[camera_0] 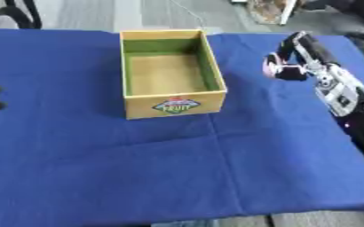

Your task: Pick up objects on the table and place them in the box.

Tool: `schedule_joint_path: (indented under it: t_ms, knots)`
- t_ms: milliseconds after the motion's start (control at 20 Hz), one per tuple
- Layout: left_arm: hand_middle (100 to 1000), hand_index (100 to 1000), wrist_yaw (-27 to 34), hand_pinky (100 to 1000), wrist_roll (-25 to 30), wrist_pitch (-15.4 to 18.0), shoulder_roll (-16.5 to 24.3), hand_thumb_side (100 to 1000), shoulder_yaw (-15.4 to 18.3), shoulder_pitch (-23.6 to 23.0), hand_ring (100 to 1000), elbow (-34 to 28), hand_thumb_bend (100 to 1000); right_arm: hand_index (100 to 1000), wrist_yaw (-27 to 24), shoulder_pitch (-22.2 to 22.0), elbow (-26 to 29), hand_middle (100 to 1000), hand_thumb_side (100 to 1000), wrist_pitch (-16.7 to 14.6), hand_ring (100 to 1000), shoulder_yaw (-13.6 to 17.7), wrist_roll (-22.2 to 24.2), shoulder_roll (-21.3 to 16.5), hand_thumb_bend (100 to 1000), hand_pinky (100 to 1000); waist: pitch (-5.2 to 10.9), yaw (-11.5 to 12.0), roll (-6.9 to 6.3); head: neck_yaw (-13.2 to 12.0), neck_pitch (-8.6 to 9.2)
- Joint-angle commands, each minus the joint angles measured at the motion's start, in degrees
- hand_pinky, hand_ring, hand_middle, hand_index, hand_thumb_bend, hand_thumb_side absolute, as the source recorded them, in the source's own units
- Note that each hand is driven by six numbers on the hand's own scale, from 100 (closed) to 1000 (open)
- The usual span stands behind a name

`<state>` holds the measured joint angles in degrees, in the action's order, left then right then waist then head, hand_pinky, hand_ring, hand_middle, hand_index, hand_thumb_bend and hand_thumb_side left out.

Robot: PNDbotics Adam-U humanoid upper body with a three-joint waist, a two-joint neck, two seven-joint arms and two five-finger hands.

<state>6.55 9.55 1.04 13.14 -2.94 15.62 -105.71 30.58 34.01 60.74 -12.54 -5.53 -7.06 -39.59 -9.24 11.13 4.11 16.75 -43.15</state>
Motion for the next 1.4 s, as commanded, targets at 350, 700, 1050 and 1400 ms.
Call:
schedule_joint_path:
  t_ms: [350, 700, 1050, 1400]
  knots:
    - [585, 726, 0.28, 690, 0.47, 0.03, 0.86, 545, -0.44, 1.05, 751, -1.00, 299, 399, -3.59, 6.38, 6.26, 301, 180, -1.04, 474, -2.81, 3.96, -0.89, 100, 137, 1.07, 1.74, -0.07, 0.51, 0.58]
    - [584, 725, 0.43, 690, 0.83, 0.02, 0.53, 545, -0.76, 1.41, 751, -1.10, 300, 410, -1.10, 10.50, 5.47, 311, 194, -2.72, 483, -5.76, 6.85, 3.33, 100, 151, 0.74, 3.64, -0.23, 1.38, 0.89]
    - [583, 725, 0.46, 690, 1.20, 0.05, 0.09, 547, -1.08, 1.81, 750, -1.29, 299, 442, 2.50, 12.95, 2.16, 340, 213, -4.56, 521, -7.79, 8.96, 8.06, 100, 219, 0.00, 4.99, -0.62, 2.31, 1.23]
    - [582, 725, 0.44, 689, 1.38, 0.04, -0.25, 548, -1.20, 2.08, 750, -1.46, 299, 614, 9.48, 12.94, -3.20, 493, 318, -6.88, 645, -8.69, 10.30, 11.36, 100, 433, -0.67, 6.10, -0.88, 2.76, 1.43]
